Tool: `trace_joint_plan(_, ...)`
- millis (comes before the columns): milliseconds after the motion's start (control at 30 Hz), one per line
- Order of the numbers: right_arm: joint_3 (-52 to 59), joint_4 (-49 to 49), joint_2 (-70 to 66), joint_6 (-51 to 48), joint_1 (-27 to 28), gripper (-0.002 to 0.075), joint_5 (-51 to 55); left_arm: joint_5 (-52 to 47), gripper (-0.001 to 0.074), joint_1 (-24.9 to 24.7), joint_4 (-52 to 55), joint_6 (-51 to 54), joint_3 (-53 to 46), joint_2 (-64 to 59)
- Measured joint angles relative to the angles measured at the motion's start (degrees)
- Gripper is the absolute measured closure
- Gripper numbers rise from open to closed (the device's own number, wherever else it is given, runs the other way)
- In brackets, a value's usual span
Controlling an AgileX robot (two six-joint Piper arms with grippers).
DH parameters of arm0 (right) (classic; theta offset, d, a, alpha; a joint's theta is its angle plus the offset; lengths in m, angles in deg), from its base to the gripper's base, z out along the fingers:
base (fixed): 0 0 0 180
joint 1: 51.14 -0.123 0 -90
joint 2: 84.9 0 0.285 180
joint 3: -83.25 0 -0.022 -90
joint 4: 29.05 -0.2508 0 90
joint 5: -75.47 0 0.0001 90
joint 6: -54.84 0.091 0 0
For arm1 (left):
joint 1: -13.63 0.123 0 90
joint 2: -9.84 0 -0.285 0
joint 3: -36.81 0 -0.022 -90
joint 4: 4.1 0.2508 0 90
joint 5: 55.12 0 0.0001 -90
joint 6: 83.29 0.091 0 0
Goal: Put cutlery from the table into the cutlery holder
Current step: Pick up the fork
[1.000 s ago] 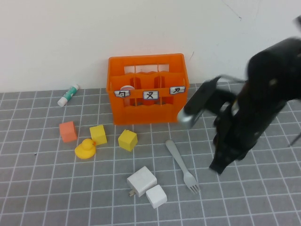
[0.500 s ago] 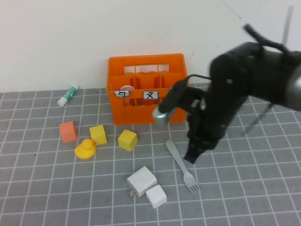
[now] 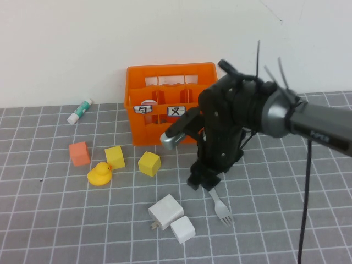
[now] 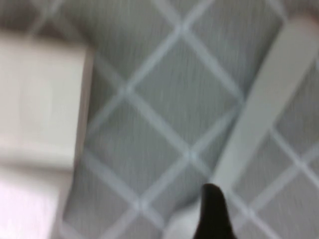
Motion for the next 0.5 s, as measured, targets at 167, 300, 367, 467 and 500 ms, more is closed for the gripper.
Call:
trace_joint_plan(167,0.0,0.0,-2.5,3.6,0.0,0.0275,-5.3,0.0,0.0736,0.0,0.0,0.0,0.0,0.0)
trace_joint_plan(300,0.0,0.0,-4.5,5.2,0.1,0.0299,-6.5,0.0,0.0736,0.0,0.0,0.0,0.0,0.0)
trace_joint_plan(367,0.0,0.0,-5.5,5.8,0.1,0.0322,-6.6,0.0,0.0736,0.0,0.0,0.1,0.0,0.0)
trace_joint_plan(467,-0.3,-0.3,-6.1,7.3,0.1,0.0369,-6.4,0.0,0.0736,0.0,0.0,0.1,0.0,0.0)
trace_joint_plan(500,-0.3,-0.3,-6.1,7.7,0.1,0.0391,-6.4,0.0,0.0736,0.0,0.0,0.1,0.0,0.0)
